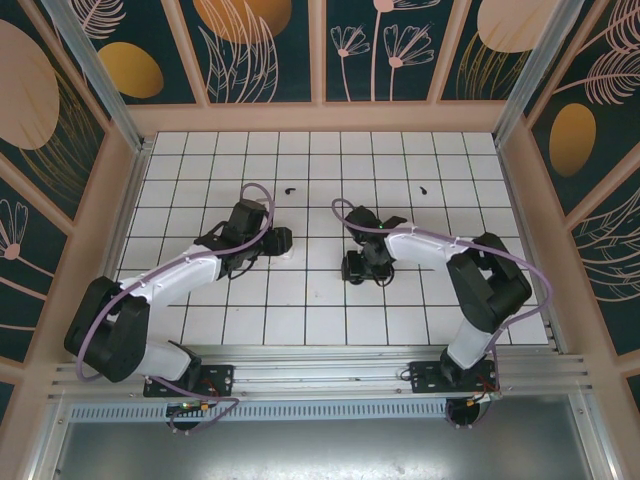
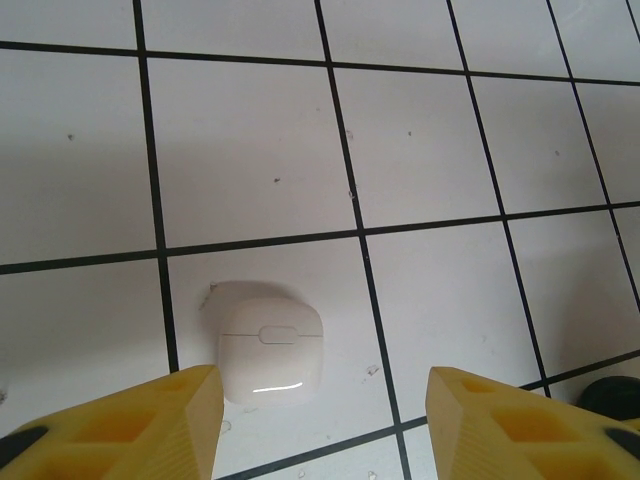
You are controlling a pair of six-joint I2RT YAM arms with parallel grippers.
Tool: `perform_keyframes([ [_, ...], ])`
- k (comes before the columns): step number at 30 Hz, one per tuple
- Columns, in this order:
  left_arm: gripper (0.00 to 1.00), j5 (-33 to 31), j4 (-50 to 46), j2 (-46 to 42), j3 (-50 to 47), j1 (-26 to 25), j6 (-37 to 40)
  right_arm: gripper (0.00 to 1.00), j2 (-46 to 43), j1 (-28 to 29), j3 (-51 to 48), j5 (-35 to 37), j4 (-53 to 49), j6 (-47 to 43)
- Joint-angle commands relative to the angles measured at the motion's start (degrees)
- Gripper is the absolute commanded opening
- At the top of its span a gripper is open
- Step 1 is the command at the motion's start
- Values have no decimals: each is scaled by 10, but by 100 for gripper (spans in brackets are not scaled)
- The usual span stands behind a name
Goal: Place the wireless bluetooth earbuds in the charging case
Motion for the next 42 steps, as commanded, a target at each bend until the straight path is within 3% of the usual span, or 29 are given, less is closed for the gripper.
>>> perform_keyframes([
  [1,55,15,20,-16,-7,3,-12,57,15,9,10,32,-34,-6],
  [4,55,20,25,-19,-10,3,-14,56,6,13,10,26,-23,-6],
  [9,55,26,29,-21,-14,3,-17,43,-6,13,9,15,-6,-5],
  [16,55,48,44,-25,-22,3,-19,37,-7,12,3,18,-2,-9],
  [27,53,246,180,-90,-48,3,42,30,-158,13,-5,20,56,-82],
  [35,51,324,103,-93,36,3,98,29,-243,18,14,-21,66,-206],
  [42,51,443,4,-28,128,3,104,28,-260,47,48,-27,52,-273],
])
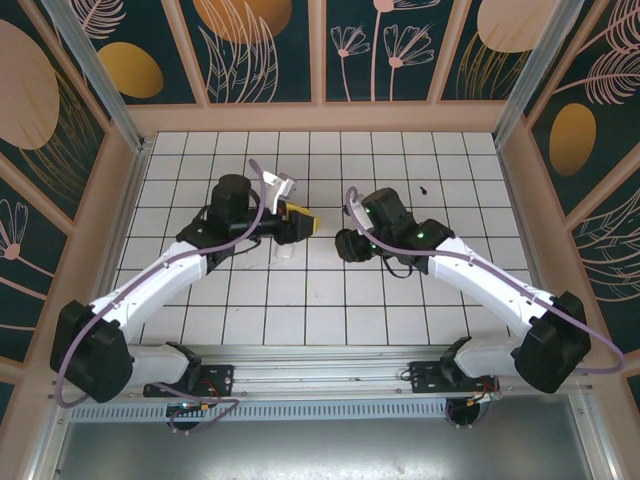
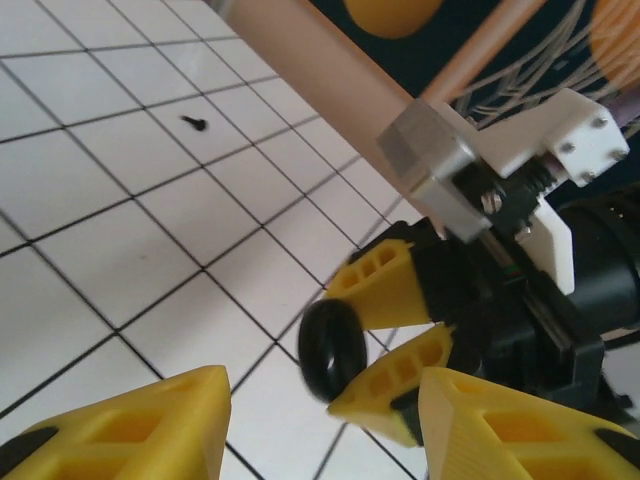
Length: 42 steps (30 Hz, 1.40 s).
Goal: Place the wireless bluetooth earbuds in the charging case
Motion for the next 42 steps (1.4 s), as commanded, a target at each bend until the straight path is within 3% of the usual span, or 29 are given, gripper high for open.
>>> perform_keyframes([
  [1,51,86,-61,33,30,3,5,28,-12,18,34,-10,-9,-55],
  [20,45,138,-48,75,21,-10,-26,28,-2,58,72,5,-7,-82],
  [26,20,129,-43,84,25,-11,-35,29,-6,60,71,22,-7,-77],
  [32,3,76,20,74,4,-10,-87,53,-39,57,57,68,16,-42],
  [36,0,27,116,46,-35,-3,-150,59,-104,25,28,34,66,24],
  [42,0,-20,291,-12,-100,19,-235,63,-188,-100,12,-104,144,201],
])
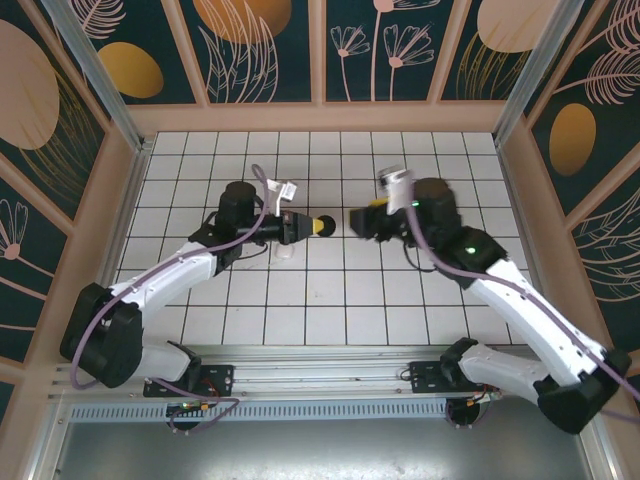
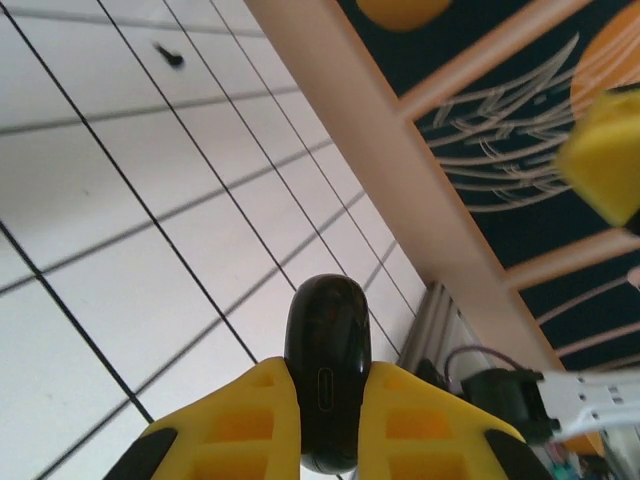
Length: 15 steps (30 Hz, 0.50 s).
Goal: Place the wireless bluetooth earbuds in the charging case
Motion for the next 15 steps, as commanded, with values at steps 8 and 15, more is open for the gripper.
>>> perform_keyframes([
  [8,0,-42,313,-61,-52,9,-154,59,0,-36,-30,-192,198,263],
  [15,0,-39,378,-67,-69,10,-213,59,39,-29,-53,-192,289,350],
])
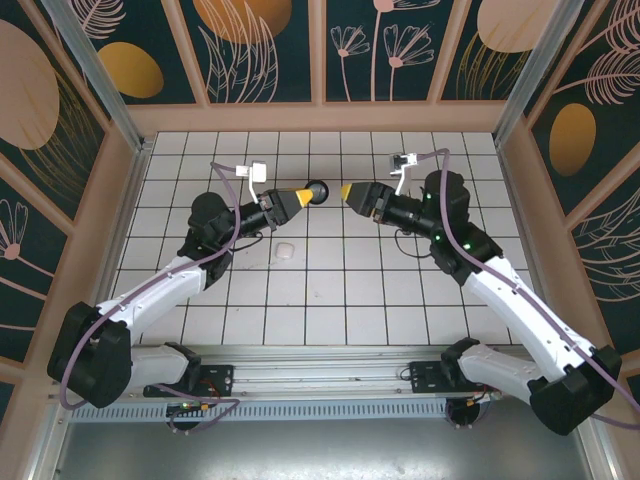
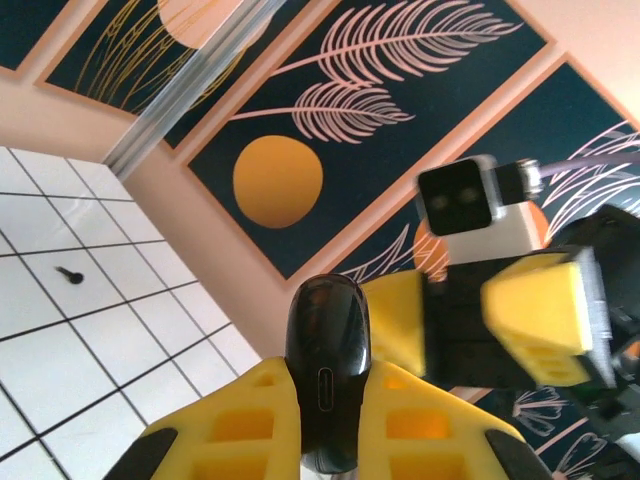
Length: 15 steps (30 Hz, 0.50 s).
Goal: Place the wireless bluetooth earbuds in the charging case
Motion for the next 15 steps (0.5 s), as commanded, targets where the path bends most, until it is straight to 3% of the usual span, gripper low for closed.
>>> perform_keyframes([
  [1,0,-5,74,-16,-12,1,-44,60,7,9,-4,-14,88,68],
  [15,0,-8,75,-18,-4,2,-77,56,64,61,-7,8,157,89],
])
